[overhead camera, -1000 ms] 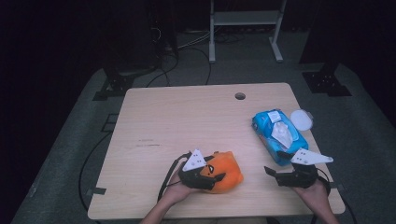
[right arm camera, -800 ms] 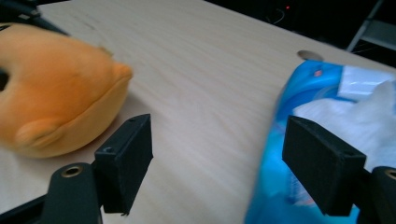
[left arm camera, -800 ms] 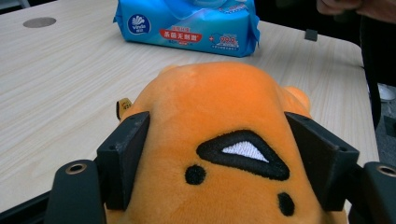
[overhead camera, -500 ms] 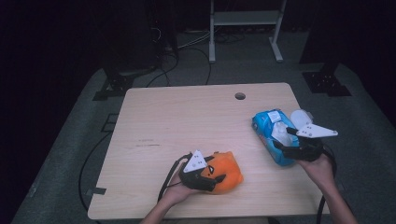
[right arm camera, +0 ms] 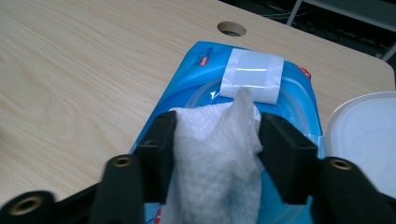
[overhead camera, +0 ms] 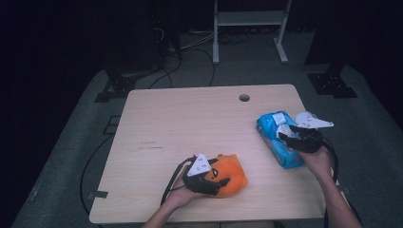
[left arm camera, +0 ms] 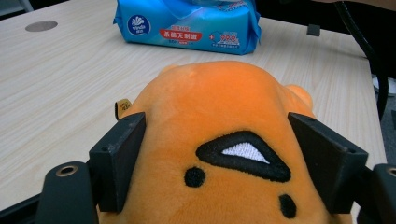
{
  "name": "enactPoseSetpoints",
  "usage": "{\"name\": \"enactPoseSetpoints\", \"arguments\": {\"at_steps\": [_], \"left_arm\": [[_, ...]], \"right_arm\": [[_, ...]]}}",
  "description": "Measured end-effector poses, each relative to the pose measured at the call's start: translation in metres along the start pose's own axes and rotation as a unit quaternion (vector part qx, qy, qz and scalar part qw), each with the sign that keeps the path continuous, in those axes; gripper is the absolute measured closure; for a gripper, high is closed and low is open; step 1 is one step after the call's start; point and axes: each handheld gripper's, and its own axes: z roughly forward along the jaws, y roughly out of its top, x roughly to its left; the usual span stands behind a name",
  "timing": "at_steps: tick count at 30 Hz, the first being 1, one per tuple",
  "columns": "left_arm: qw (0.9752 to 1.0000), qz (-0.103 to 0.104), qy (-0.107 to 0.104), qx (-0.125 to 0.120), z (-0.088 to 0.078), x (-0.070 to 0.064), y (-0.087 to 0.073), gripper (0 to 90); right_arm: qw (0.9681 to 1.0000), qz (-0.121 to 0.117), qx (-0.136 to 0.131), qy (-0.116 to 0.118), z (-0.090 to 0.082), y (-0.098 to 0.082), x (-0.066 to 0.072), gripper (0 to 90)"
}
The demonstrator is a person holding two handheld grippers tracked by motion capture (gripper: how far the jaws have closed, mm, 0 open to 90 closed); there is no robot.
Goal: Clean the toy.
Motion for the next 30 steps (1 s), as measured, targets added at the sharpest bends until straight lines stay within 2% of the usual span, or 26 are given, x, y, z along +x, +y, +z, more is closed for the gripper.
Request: {"name": "enactPoseSetpoints", "arguments": {"at_steps": [3, 4, 9, 14, 17, 22, 24, 30], "left_arm": [[1.0, 0.002, 0.0, -0.001, 0.0, 0.0, 0.0, 22.1], [1.0, 0.002, 0.0, -0.001, 0.0, 0.0, 0.0, 22.1], [1.0, 0.007, 0.002, -0.002, 0.0, 0.0, 0.0, 20.9], [1.0, 0.007, -0.005, -0.001, -0.002, 0.003, 0.002, 18.4], [0.9999, 0.007, -0.01, 0.001, -0.004, 0.004, 0.004, 14.7], [0.9996, 0.007, -0.021, 0.015, -0.009, 0.006, 0.011, 10.7], [0.9995, 0.011, -0.023, 0.016, -0.012, 0.006, 0.013, 10.0], [0.9996, 0.022, -0.02, 0.006, -0.026, 0.008, 0.016, 9.9]], "right_arm": [[1.0, 0.001, 0.007, -0.003, 0.005, -0.001, 0.001, 58.9], [1.0, 0.001, 0.007, -0.003, 0.005, -0.001, 0.001, 58.9], [0.9999, 0.009, 0.01, 0.003, 0.007, -0.002, 0.001, 70.4], [0.9997, 0.02, 0.005, 0.015, 0.004, -0.002, -0.001, 71.8], [0.9991, 0.035, -0.003, 0.025, 0.0, -0.003, -0.004, 71.8], [0.9986, 0.039, -0.007, 0.034, -0.001, -0.003, -0.005, 70.9], [0.9987, 0.037, -0.005, 0.034, -0.001, -0.003, -0.005, 73.7], [0.9989, 0.037, -0.004, 0.029, -0.004, -0.003, -0.005, 78.3]]}}
